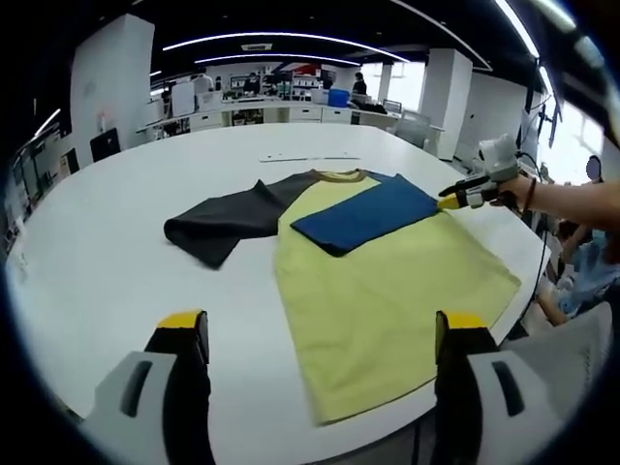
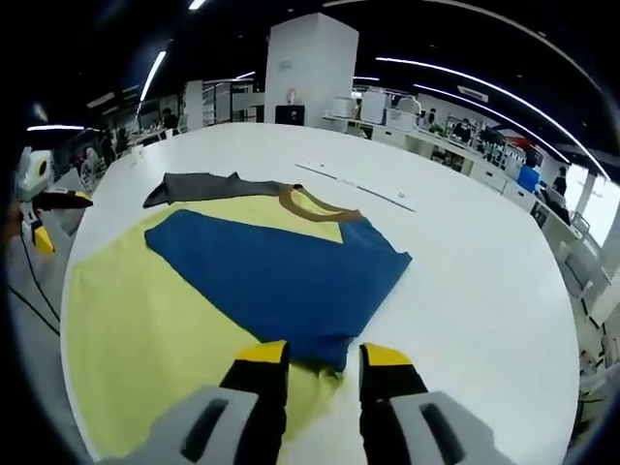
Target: Fold the garment on the visible template until the final outline fits inside the template.
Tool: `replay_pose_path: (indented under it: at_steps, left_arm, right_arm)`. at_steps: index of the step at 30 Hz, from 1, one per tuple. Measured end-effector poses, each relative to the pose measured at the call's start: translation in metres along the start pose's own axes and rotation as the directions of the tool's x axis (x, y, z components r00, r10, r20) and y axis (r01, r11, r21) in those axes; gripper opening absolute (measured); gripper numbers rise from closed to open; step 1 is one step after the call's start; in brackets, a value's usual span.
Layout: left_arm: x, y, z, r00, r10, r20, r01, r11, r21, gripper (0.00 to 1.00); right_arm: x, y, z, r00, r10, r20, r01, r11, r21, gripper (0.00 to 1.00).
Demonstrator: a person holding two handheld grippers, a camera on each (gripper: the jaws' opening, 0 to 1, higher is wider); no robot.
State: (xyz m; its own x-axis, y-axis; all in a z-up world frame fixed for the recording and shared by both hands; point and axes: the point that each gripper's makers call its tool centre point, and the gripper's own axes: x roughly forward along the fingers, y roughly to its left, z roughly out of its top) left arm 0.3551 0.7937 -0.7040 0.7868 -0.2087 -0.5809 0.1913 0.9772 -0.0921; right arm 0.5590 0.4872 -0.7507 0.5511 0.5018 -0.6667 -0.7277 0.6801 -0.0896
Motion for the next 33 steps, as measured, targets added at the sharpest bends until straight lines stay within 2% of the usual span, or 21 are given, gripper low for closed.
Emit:
replay_pose_path:
  at_steps: [5, 9, 14, 17, 22, 26, 33]
  left_arm:
    - [0.0, 0.0, -0.002, 1.0, 0.0, -0.005, 0.0, 1.0, -0.004, 0.93]
    - [-0.001, 0.002, -0.004, 1.0, 0.011, -0.012, -0.011, 1.0, -0.009, 0.94]
    - [-0.001, 0.004, -0.004, 1.0, 0.014, -0.013, -0.014, 1.0, -0.017, 0.93]
    - [-0.001, 0.004, -0.004, 1.0, 0.017, -0.012, -0.017, 1.0, -0.021, 0.93]
    - [0.0, 0.004, -0.007, 1.0, 0.02, -0.019, -0.021, 0.999, -0.027, 0.93]
    - [0.0, 0.004, -0.008, 1.0, 0.02, -0.022, -0.021, 0.999, -0.029, 0.93]
    - [-0.001, 0.007, -0.008, 0.999, 0.026, -0.025, -0.026, 0.999, -0.029, 0.92]
  right_arm:
    - [0.0, -0.003, -0.008, 1.0, -0.009, -0.029, 0.008, 0.999, -0.038, 0.17]
    - [0.0, -0.005, -0.007, 0.999, -0.019, -0.034, 0.016, 0.998, -0.065, 0.07]
    - [0.004, -0.006, -0.007, 0.999, -0.023, -0.047, 0.018, 0.995, -0.093, 0.06]
    - [0.004, -0.007, -0.009, 0.998, -0.035, -0.053, 0.029, 0.993, -0.11, 0.0]
    - [0.001, -0.006, -0.013, 0.998, -0.048, -0.038, 0.042, 0.989, -0.139, 0.0]
    - [0.002, -0.004, -0.02, 0.998, -0.045, -0.04, 0.039, 0.99, -0.132, 0.0]
    - [0.002, -0.004, -0.018, 0.998, -0.056, -0.032, 0.053, 0.994, -0.095, 0.0]
